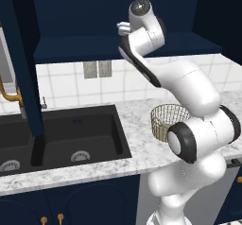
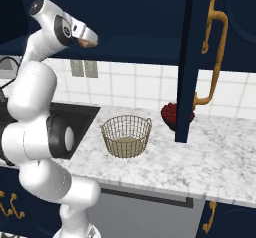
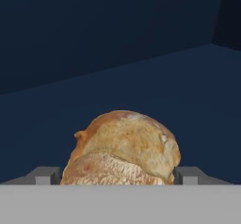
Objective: Open the cabinet, pick up the bread from the cabinet and place it in the basket. Then move the basket to the dining counter.
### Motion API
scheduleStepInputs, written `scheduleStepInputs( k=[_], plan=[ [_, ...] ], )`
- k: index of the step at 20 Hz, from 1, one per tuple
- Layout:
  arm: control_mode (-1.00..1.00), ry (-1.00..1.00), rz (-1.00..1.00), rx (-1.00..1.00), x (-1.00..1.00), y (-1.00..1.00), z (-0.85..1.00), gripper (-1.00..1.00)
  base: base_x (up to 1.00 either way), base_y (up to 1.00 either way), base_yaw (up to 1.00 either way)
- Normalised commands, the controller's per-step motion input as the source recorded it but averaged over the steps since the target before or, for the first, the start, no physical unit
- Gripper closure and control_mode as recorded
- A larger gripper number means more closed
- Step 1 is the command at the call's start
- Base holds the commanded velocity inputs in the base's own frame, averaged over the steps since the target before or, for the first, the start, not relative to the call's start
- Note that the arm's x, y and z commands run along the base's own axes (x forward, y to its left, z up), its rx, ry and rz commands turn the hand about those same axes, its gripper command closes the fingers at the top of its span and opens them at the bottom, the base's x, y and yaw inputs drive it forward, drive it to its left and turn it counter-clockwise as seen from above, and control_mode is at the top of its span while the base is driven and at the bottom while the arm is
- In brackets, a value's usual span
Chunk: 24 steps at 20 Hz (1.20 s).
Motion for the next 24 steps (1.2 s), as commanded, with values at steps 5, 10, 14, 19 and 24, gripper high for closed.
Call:
scheduleStepInputs(
  k=[5,10,14,19,24],
  plan=[
    [-1.00,-0.02,0.00,0.05,-1.00,-0.36,0.00,1.00,0.00,0.00,0.00],
    [-1.00,-0.03,0.00,0.05,-1.00,-0.40,0.00,1.00,0.00,0.00,0.00],
    [-1.00,0.00,0.00,0.01,-1.00,-0.28,-0.37,1.00,0.00,0.00,0.00],
    [-1.00,0.00,0.00,0.00,-1.00,-0.14,-0.58,1.00,0.00,0.00,0.00],
    [-1.00,0.00,0.00,0.00,-0.60,-0.48,-0.71,1.00,0.00,0.00,0.00]
  ],
)
